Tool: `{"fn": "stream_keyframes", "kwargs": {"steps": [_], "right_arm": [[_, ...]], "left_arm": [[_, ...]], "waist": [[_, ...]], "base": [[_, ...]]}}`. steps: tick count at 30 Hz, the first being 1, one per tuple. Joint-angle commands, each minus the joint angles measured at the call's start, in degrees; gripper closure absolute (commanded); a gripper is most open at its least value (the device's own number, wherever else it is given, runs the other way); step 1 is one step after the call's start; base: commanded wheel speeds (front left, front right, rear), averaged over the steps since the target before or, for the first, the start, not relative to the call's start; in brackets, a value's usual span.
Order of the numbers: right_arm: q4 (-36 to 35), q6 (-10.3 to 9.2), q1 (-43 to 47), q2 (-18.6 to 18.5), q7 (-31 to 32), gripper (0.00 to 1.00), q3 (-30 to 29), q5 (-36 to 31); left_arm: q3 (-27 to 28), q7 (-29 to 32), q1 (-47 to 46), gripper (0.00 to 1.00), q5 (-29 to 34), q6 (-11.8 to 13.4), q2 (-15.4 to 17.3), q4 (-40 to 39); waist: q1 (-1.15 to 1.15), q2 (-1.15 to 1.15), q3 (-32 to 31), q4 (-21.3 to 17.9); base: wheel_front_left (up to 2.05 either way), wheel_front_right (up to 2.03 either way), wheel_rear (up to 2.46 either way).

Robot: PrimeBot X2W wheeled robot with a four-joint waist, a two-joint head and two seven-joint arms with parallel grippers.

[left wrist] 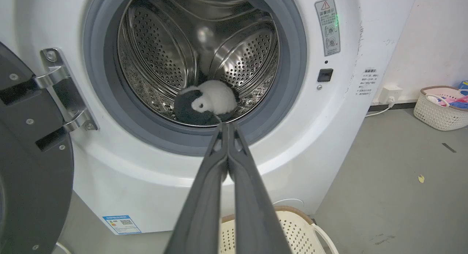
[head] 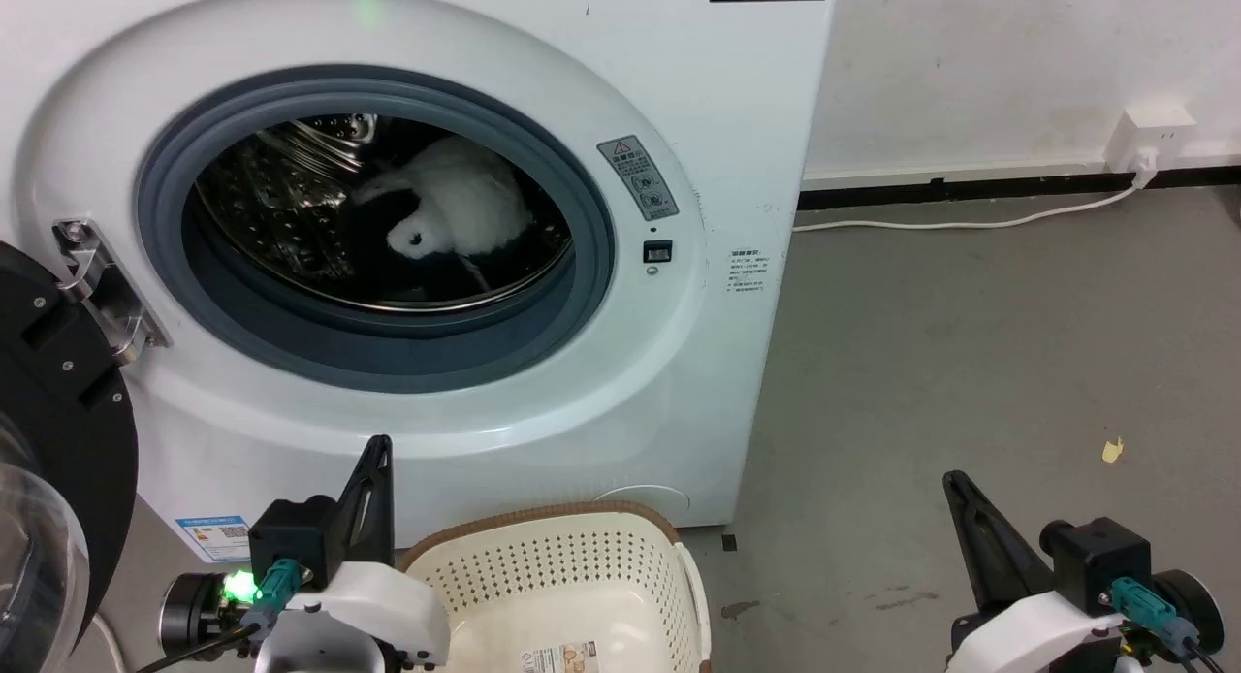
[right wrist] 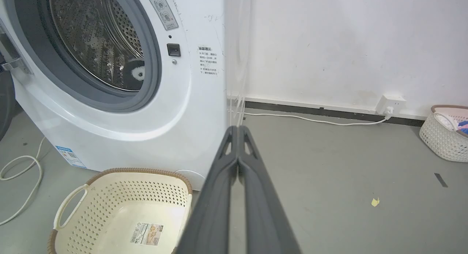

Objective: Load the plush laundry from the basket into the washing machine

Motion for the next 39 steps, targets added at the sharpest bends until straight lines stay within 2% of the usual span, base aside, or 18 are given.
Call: {"fn": "stream_keyframes", "kwargs": {"steps": [1, 19, 39], "right_arm": [[-0.5, -0.04, -0.9, 0.1, 0.3, 1.0, -0.1, -0.5], [-1.8, -0.04, -1.5, 0.1, 1.7, 1.0, -0.2, -1.9], [-1.8, -0.04, -1.5, 0.1, 1.7, 1.0, -0.2, -1.9]], "left_arm": [[0.5, 0.4, 1.2, 1.0, 0.9, -0.4, -0.4, -0.6], [3.1, 2.4, 2.2, 1.0, 4.8, -1.7, -2.3, -2.6], [3.1, 2.4, 2.2, 1.0, 4.8, -1.7, -2.3, -2.6]], "waist": [[0.0, 0.0, 0.0, -0.1], [0.0, 0.0, 0.3, -0.8], [0.0, 0.0, 0.3, -0.8]], "base": [[0.0, 0.0, 0.0], [0.0, 0.0, 0.0], [0.0, 0.0, 0.0]]}}
